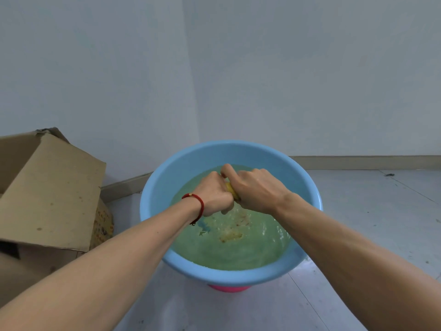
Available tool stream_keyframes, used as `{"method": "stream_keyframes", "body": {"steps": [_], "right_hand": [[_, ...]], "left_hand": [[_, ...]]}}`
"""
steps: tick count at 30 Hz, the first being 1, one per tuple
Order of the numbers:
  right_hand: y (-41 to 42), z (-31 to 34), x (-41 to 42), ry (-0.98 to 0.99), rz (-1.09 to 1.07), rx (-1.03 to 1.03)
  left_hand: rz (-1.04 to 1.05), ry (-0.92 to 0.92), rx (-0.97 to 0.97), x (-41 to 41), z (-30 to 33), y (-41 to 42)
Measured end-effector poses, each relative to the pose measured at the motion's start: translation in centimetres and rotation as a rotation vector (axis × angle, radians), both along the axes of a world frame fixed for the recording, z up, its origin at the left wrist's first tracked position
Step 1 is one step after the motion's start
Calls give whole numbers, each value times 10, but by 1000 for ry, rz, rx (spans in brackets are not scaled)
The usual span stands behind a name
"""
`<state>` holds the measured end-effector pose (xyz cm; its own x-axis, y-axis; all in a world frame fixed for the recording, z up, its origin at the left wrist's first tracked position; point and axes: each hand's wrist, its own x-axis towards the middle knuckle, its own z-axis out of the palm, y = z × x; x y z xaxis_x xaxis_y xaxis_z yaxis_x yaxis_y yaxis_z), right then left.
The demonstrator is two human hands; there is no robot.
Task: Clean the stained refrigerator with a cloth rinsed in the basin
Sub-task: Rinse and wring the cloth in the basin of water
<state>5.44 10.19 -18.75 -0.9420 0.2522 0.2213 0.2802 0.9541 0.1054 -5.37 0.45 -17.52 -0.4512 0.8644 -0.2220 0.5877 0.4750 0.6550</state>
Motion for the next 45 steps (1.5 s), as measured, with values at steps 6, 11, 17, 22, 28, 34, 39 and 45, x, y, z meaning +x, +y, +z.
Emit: {"method": "stream_keyframes", "body": {"steps": [6, 11, 17, 22, 28, 34, 39, 45], "right_hand": [[-2, 17, -5, -42, -7, 71], [-11, 15, -4, -80, -45, -70], [7, 29, 12, -270, -127, -1205], [22, 29, 28, -355, -47, -1941], [-1, 20, 16, -163, -23, -1998], [-14, 5, -1, -67, -218, -783], [-10, -9, 2, -8, -165, -320], [4, -8, 2, 68, -91, 4]], "left_hand": [[-14, -74, -90, -9, 9, 7], [-122, 150, -197, -9, 11, 11], [-329, 920, 118, -20, -1, 0], [-489, 971, 567, -31, -4, -8], [-447, 947, 602, -41, -3, -7], [-368, 938, -27, -18, 6, -8], [-217, 736, -39, -4, -8, -7], [-32, 395, 50, -2, -11, 0]]}}
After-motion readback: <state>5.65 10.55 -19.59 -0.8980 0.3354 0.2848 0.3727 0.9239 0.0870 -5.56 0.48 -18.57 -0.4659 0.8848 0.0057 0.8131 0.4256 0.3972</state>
